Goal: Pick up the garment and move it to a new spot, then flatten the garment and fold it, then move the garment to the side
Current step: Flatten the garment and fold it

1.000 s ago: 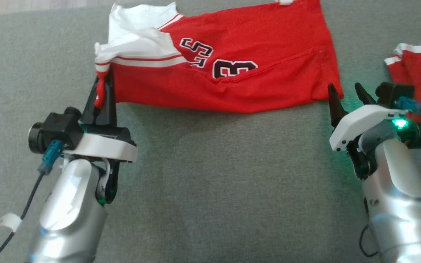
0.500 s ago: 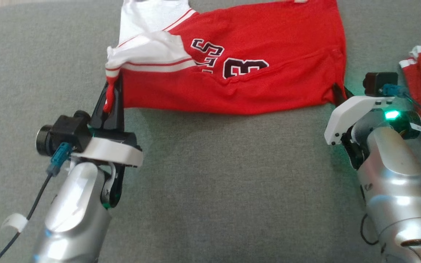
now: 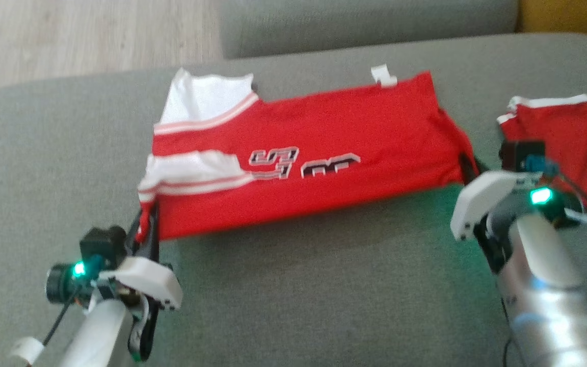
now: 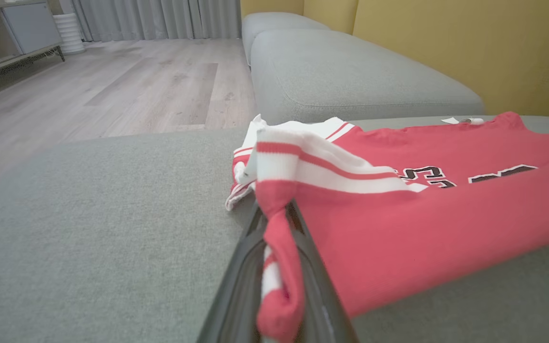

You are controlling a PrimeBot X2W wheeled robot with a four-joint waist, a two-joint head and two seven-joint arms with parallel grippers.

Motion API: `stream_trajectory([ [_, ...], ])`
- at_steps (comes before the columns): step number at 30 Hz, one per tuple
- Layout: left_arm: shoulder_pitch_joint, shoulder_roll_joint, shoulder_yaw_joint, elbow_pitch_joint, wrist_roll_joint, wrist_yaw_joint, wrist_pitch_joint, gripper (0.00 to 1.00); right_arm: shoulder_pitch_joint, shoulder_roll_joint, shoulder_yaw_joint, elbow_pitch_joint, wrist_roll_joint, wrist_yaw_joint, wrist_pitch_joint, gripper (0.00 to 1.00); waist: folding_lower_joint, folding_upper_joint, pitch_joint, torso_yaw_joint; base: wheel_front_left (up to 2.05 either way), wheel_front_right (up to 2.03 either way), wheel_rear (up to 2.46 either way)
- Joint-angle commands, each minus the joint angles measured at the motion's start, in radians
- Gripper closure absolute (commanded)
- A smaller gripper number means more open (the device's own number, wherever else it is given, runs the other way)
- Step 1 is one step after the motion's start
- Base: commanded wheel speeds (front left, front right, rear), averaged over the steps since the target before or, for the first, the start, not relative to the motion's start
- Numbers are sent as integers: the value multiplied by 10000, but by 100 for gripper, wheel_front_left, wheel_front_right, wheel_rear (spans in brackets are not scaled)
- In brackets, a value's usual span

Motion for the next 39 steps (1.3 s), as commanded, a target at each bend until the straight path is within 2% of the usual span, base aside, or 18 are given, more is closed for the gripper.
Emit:
stream_trajectory([
  [1, -96, 354, 311, -272, -114, 66, 141, 100, 219, 83, 216, -590, 128, 21, 162, 100, 2, 0, -552, -151, 0, 0, 0],
  [8, 801, 452, -1, -764, -192, 80, 839, 100, 2288, -38, -17, -2546, 371, 21, 1236, 100, 2, 0, -1244, -10, 0, 0, 0],
  [14, 1537, 613, -150, -1529, -279, 232, 1459, 100, 3935, 28, -313, -4475, 962, 21, 2187, 100, 2, 0, -1408, -3, 0, 0, 0],
  [20, 1957, 717, -312, -2005, -353, 264, 1887, 100, 4773, 60, -393, -5548, 1047, 21, 2541, 100, 2, 0, -1364, -25, 0, 0, 0],
  [21, 1989, 728, -345, -2042, -362, 238, 1912, 100, 4843, 65, -407, -5655, 1119, 21, 2513, 71, 2, 0, -1345, -33, 0, 0, 0],
  [22, 2006, 754, -413, -2077, -346, 198, 1927, 66, 4949, 72, -581, -5772, 1100, 21, 2421, 0, 2, 0, -1285, -45, 0, 0, 0],
  [23, 1990, 776, -433, -2087, -315, 208, 1915, 1, 4975, 74, -623, -5823, 1061, 21, 2351, 0, 2, 0, -1255, -49, 0, 0, 0],
  [26, 1943, 788, -399, -2139, -302, 268, 1827, 0, 4955, 78, -674, -5982, 1261, 21, 2054, 0, 2, 0, -1183, -85, 0, 0, 0],
  [29, 1798, 810, -261, -2308, -283, 356, 1458, 0, 4832, 80, -566, -6340, 1675, 21, 1311, 0, 2, 0, -1055, -180, 0, 0, 0],
  [35, 1197, 746, 178, -2931, -180, 340, -465, 0, 4683, 82, 276, -7241, 2538, 21, -860, 0, 2, 0, -644, -423, 0, 0, 0],
  [39, 984, 506, 571, -3352, -265, 288, -1081, 0, 4843, 82, 798, -7407, 2789, 21, -2270, 0, 2, 0, -458, -583, 0, 0, 0],
])
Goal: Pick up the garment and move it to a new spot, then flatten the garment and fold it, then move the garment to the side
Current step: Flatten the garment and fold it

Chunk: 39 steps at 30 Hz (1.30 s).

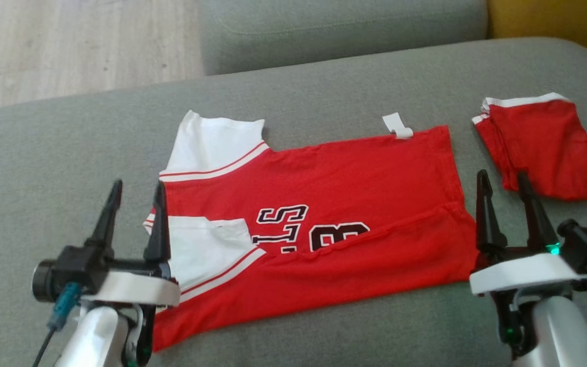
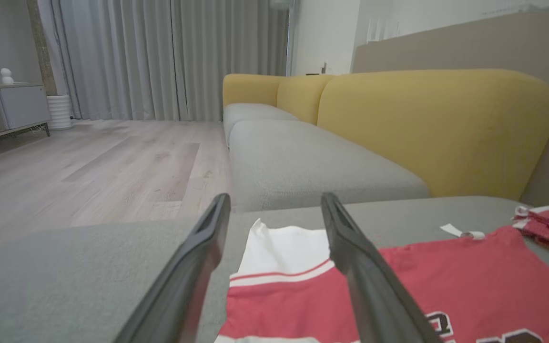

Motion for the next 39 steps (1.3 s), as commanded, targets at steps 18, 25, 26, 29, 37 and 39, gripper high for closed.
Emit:
stream_trajectory([
  [18, -4573, 1745, -185, 1852, 919, -1887, 2758, 0, -1639, -65, 1151, -461, 404, 21, -967, 0, -2, 0, 2241, -1123, 0, 0, 0],
  [25, -6637, 2930, -1710, 3650, -31, -2076, 4631, 0, -2085, -65, 1431, -846, 803, 21, -974, 0, -2, 0, 3084, -1672, 0, 0, 0],
  [26, -6840, 3104, -1966, 3777, -238, -2077, 4782, 0, -2121, -65, 1457, -890, 844, 21, -975, 0, -2, 0, 3182, -1739, 0, 0, 0],
  [29, -7319, 3504, -2638, 4087, -927, -2079, 5085, 0, -2179, -65, 1473, -1028, 978, 21, -975, 0, -2, 0, 3431, -1916, 0, 0, 0],
  [37, -8138, 4019, -3473, 5027, -1740, -2081, 5142, 0, -2226, -64, 1609, -1193, 1124, 21, -976, 0, -2, 0, 3803, -2262, 0, 0, 0],
  [39, -8250, 4053, -3719, 5260, -1893, -2081, 5184, 0, -2223, -64, 1648, -1216, 1152, 21, -976, 0, -2, 0, 3836, -2346, 0, 0, 0],
])
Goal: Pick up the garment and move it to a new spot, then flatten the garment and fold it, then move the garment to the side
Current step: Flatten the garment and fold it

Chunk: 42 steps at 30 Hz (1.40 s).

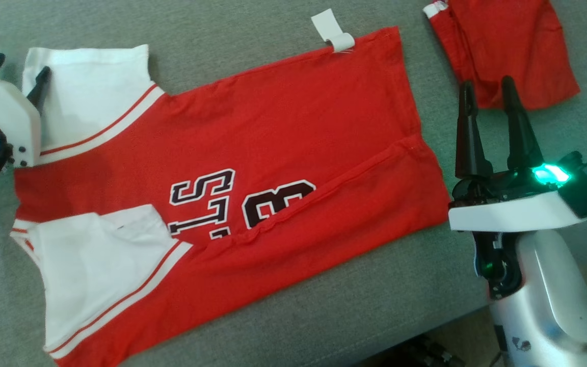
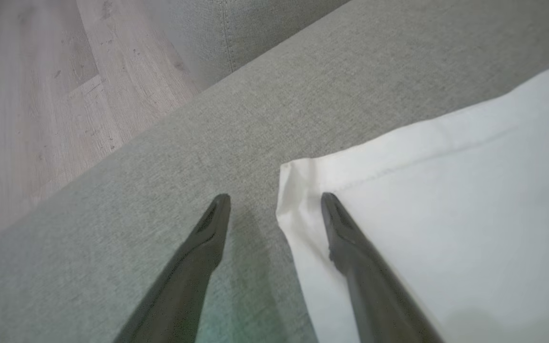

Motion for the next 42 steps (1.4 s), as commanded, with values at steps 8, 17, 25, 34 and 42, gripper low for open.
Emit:
stream_trajectory([
  [8, -629, 500, -802, 146, -1067, 18, 413, 0, -209, -49, 37, -367, 78, 21, -108, 0, -1, 0, 35, -184, 0, 0, 0],
  [17, -697, 475, -1650, -134, -2055, 18, 380, 100, -323, -49, -267, -173, -411, 21, -108, 0, -1, 0, -329, 182, 0, 0, 0],
  [25, -853, -98, -1612, -446, -1742, 187, -2149, 100, -870, -49, -893, 115, -1676, 21, 509, 0, -1, 0, -967, 1088, 0, 0, 0],
  [34, -72, -317, -1710, -2226, -1312, 893, -3719, 100, -2125, -831, -731, 1063, -2464, 21, 2882, 0, -1, 0, -1343, 2451, 0, 0, 0],
  [42, 832, -367, -1908, -4317, -1101, 1712, -4109, 100, -3436, -1902, -846, 4252, -2793, 21, 4614, 0, -1, 0, -1226, 3437, 0, 0, 0],
])
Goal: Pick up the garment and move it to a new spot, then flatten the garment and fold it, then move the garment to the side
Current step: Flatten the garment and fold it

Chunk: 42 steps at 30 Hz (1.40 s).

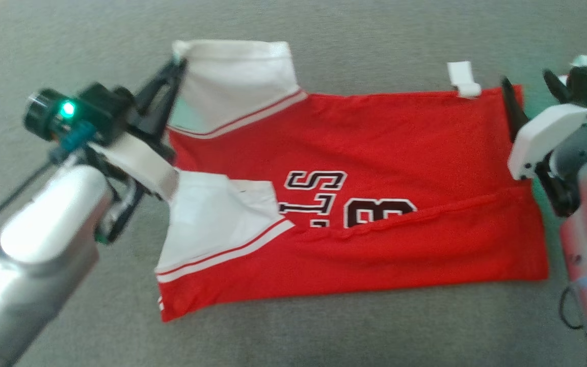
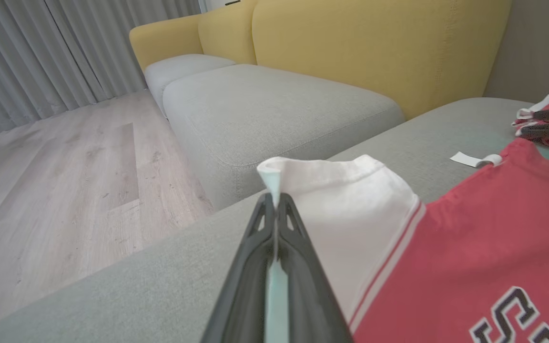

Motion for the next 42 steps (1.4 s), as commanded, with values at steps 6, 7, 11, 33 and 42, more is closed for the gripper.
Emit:
stream_trajectory([
  [6, -20, 402, 162, -1187, 230, 274, 19, 100, -880, -433, 1, 1185, -605, 21, 367, 0, 1, 0, 326, 555, 0, 0, 0],
  [7, -22, 412, 128, -1312, 262, 295, 55, 100, -991, -492, -22, 1392, -697, 21, 394, 0, 1, 0, 381, 595, 0, 0, 0],
  [11, -64, 487, 55, -1617, 334, 338, 185, 100, -1346, -619, -29, 2132, -945, 21, 455, 0, 1, 0, 505, 674, 0, 0, 0],
  [33, -380, 1037, 698, -603, -393, 494, 507, 100, -2885, -287, 1042, 2892, 1347, 21, -762, 100, 1, 0, 203, -52, 0, 0, 0],
  [42, -1744, 941, 892, 785, -122, -27, 226, 100, -3926, -181, 1202, 2688, 1738, 21, -1498, 100, 1, 0, 564, -228, 0, 0, 0],
])
